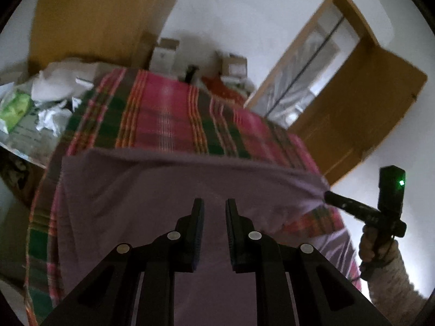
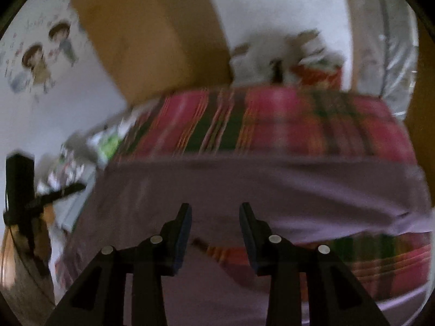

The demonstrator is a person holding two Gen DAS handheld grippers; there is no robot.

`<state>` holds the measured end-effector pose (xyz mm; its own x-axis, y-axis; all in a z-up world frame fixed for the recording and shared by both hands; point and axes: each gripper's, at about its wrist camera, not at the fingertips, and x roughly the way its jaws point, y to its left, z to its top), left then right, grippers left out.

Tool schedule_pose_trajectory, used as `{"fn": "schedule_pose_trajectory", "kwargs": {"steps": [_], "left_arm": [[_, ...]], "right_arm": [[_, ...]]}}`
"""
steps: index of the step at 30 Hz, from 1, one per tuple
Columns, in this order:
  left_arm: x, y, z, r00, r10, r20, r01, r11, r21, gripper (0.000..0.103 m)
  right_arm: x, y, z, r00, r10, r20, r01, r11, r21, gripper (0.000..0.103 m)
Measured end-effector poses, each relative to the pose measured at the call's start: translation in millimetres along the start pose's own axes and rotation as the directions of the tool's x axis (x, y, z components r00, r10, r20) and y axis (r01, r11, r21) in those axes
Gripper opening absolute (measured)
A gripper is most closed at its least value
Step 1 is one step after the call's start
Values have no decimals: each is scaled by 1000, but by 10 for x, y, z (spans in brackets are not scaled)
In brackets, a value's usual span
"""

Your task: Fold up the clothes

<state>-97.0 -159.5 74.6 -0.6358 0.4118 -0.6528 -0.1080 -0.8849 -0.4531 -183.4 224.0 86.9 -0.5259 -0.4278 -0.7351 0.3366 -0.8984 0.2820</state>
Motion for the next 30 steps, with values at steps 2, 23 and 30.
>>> {"fn": "schedule_pose_trajectory", "kwargs": {"steps": [2,23,30], "left_arm": [[145,80,8,1000,9,-28,-10,1000,-10,16],[1221,760,693,993,55,-107,-69,989,-134,16],[1315,805,817,993,52,-102,-68,985,-161,16]], "right_arm": [[183,78,-87,999,8,-43,-9,1000,-27,37],[1545,165,457,980,-182,-82,171,977,-123,37],[1739,202,589,973,-220,-64,210,968,-133,37]]}}
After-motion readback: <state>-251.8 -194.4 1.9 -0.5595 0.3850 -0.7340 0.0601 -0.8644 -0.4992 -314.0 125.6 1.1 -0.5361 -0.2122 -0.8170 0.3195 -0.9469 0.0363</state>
